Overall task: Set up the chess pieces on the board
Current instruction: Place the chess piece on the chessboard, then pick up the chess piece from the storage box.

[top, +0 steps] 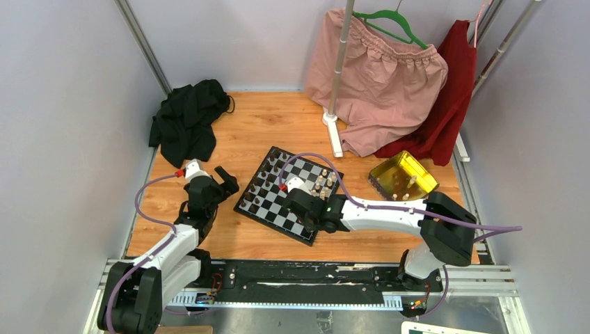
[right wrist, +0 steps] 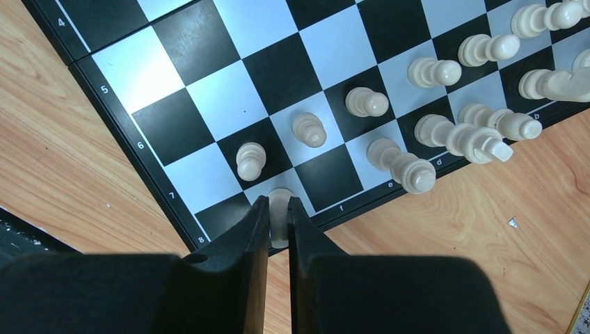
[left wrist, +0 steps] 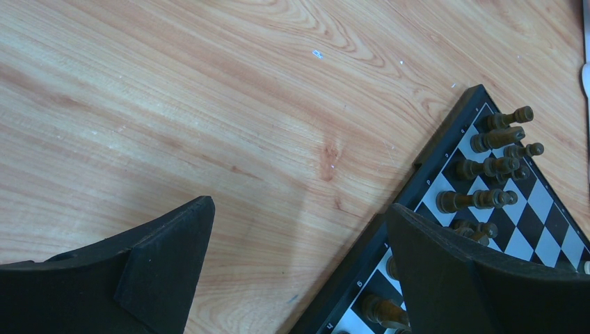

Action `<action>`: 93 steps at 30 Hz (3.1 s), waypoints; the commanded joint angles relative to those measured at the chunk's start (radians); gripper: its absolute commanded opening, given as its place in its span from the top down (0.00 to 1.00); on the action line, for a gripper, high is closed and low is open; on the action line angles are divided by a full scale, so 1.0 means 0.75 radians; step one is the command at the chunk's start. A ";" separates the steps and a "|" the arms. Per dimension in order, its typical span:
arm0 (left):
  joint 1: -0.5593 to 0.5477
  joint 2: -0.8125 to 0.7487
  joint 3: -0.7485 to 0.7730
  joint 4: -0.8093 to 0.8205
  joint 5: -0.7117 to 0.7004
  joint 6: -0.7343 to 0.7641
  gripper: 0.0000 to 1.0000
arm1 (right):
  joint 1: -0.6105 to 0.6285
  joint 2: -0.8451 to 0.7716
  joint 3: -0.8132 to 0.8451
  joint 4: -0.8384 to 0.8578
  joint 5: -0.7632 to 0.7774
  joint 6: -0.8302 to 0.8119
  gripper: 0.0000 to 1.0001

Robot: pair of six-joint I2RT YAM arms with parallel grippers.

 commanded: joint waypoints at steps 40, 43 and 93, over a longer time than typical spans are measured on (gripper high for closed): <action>-0.015 0.009 0.001 0.054 0.006 0.009 0.00 | -1.197 -0.600 -0.090 -0.201 0.447 0.176 0.59; -0.015 0.011 -0.001 0.056 0.009 0.008 0.00 | -1.303 -0.540 -0.141 -0.134 0.375 0.202 0.59; -0.027 0.053 0.018 0.070 0.014 0.016 0.00 | -1.715 -0.008 -0.108 0.228 0.040 0.155 0.66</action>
